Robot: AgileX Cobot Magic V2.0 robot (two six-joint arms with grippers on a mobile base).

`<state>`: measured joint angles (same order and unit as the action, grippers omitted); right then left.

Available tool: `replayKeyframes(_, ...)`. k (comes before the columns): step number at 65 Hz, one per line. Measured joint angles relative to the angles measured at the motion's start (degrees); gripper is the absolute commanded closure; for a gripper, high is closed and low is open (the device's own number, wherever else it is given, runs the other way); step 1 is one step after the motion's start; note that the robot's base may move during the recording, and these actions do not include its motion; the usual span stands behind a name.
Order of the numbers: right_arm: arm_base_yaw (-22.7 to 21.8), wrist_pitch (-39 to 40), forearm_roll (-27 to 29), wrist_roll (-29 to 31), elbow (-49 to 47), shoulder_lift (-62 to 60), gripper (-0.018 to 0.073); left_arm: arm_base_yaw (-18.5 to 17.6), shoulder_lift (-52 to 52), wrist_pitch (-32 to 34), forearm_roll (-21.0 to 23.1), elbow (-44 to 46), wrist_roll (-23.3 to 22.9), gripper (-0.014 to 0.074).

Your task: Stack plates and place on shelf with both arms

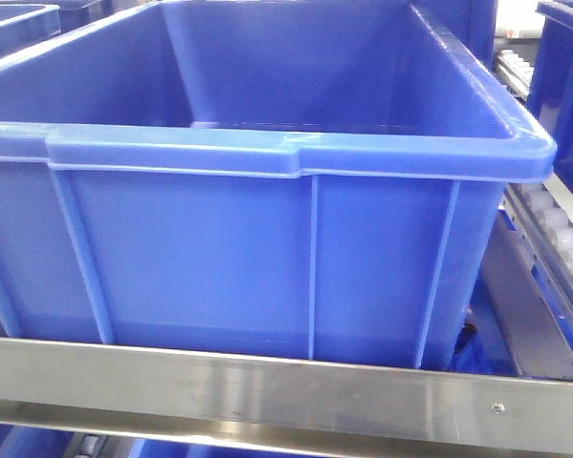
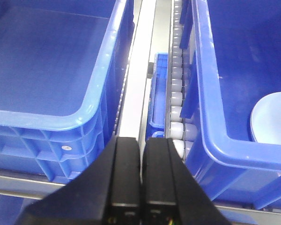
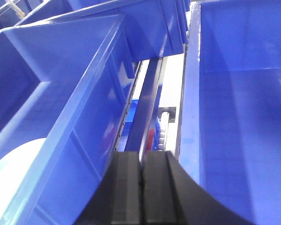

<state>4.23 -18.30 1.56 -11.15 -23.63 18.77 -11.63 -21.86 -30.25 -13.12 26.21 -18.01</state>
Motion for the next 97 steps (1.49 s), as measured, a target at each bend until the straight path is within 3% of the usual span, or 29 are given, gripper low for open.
replayKeyframes(25,-0.6,1.0,-0.4,0.0,3.0,-4.8,0.0536,0.0,0.0,0.0,0.0,0.0,0.0,0.0513)
replayKeyframes(42,-2.5,6.7,-1.0,0.0,19.1,-18.1,0.0536,0.0,0.0,0.0,0.0,0.0,0.0,0.0513)
replayKeyframes(50,-2.8,13.2,-1.1,0.0,24.3,-19.6,0.0536,0.0,0.0,0.1,0.0,0.0,0.0,0.0513)
replayKeyframes(97,-2.9,14.3,-1.6,0.0,24.5,-19.6,0.0536,0.0,0.0,0.1,0.0,0.0,0.0,0.0513)
